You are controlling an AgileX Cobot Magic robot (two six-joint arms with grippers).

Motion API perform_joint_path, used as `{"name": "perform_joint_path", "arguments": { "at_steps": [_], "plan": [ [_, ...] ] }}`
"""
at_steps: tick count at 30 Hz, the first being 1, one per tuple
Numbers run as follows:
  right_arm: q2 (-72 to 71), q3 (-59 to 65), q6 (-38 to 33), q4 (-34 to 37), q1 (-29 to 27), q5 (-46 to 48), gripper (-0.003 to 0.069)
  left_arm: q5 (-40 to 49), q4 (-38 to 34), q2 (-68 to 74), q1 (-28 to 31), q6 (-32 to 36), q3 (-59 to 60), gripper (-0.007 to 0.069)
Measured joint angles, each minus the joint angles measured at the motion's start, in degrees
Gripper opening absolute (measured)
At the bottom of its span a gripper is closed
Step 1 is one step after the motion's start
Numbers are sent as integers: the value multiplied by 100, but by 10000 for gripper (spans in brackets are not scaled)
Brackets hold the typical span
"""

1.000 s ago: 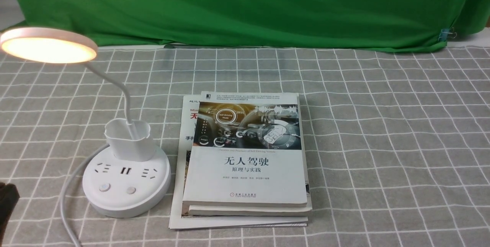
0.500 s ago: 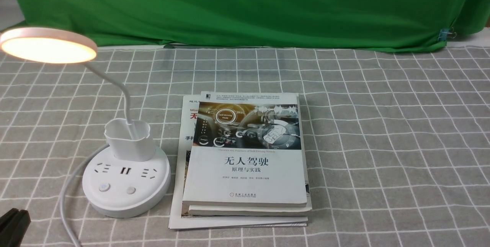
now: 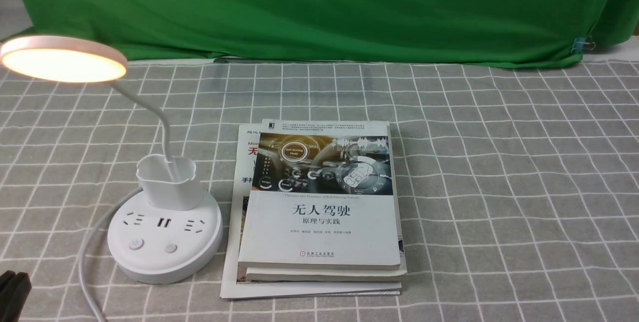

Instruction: Turn on the desk lamp on the grey coffee tablecloth with your hand.

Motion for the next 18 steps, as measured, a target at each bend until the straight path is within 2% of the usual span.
{"name": "perform_joint_path", "arguments": {
  "at_steps": [18],
  "plan": [
    [0,0,0,0,0,0,245,0,0,0,118,0,0,18]
  ]
}}
